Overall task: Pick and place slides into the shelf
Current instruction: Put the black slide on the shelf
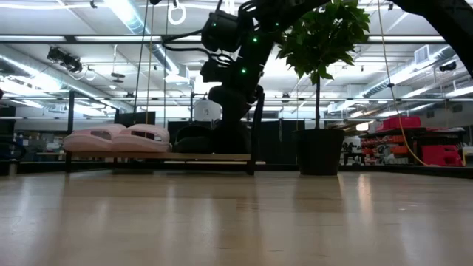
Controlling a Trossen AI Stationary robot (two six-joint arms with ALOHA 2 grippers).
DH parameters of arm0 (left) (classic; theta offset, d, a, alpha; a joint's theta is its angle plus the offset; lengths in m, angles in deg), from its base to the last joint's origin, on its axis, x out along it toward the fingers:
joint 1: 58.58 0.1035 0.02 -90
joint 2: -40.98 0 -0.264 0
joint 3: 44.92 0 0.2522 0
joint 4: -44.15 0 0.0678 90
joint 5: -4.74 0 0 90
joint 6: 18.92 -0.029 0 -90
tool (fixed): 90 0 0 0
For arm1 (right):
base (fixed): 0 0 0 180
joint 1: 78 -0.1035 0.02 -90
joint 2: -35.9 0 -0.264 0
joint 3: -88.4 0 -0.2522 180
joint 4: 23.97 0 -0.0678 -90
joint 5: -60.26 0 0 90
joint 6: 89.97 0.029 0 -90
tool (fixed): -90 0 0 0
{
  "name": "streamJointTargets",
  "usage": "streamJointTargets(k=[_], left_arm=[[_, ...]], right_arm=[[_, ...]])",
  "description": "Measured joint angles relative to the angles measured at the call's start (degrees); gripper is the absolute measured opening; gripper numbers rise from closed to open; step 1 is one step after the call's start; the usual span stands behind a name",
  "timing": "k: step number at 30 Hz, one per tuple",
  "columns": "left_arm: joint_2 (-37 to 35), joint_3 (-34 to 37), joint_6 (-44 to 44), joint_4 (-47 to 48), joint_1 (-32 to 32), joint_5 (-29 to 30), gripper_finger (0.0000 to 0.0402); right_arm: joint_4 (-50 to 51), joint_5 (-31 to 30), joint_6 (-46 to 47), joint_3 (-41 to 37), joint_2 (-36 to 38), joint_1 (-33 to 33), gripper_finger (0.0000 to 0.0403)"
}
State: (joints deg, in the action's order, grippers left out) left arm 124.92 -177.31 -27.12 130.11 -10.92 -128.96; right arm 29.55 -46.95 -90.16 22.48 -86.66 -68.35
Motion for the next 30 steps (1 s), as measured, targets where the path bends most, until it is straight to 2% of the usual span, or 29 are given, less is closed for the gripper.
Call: streamJointTargets(k=[12,30], left_arm=[[0.0,0.0,0.0,-0.1,0.0,0.0,0.0057],[0.0,0.0,0.0,-1.2,0.0,0.0,0.0061]], right_arm=[[2.3,1.5,-4.6,-0.4,-0.2,-0.5,0.0058],[-1.5,3.5,4.3,-0.4,-0.2,-1.0,0.0058]])
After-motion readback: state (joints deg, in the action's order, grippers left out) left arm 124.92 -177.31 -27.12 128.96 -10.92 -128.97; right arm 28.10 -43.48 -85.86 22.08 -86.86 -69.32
